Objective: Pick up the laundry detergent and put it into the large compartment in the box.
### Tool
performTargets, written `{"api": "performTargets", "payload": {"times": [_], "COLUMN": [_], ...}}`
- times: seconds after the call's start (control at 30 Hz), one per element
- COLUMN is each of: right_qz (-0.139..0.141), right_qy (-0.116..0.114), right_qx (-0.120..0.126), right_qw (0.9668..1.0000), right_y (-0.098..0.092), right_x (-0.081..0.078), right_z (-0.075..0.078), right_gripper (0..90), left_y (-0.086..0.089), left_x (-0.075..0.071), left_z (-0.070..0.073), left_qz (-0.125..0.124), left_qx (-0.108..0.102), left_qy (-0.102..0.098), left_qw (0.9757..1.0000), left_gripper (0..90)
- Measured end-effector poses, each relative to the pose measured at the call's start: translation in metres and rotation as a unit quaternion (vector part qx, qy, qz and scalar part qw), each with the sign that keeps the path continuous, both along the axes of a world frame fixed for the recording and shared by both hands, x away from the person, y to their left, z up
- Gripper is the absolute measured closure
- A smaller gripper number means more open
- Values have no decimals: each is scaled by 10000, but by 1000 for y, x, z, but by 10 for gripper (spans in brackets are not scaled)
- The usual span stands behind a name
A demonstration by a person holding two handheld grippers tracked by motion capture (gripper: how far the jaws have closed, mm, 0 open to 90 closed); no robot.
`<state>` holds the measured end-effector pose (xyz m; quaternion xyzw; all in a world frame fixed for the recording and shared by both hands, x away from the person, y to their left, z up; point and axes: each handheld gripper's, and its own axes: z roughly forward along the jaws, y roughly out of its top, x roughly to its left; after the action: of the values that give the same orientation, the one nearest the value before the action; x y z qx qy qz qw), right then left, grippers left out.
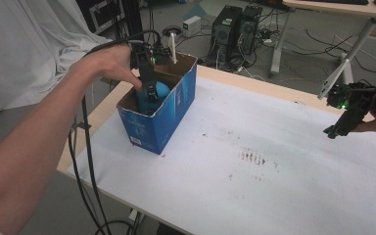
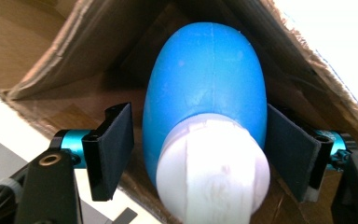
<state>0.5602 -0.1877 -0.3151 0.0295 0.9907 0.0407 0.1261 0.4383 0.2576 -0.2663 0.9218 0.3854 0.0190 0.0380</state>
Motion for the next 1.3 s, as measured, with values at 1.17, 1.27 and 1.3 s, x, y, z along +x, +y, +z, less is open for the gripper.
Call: {"api": "performTargets", "payload": {"times": [1.17, 1.27, 1.3], "right_qz": [18, 12, 4], "right_qy": [-4, 6, 5], "right_qx": [-5, -9, -10], "right_qw": [10000, 10000, 10000], "right_y": [2, 2, 3], "right_x": [-2, -3, -3], "right_z": [2, 2, 2], "right_gripper": [116, 116, 116], "left_y": [-115, -129, -133], "left_x": [-22, -25, -25], "left_z": [79, 78, 77], "left_qz": [-1575, -1729, -1821], "left_qx": [46, 19, 34], "left_qy": [-820, -810, -800], "left_qw": [9841, 9816, 9800], "left_gripper": [199, 172, 167]}}
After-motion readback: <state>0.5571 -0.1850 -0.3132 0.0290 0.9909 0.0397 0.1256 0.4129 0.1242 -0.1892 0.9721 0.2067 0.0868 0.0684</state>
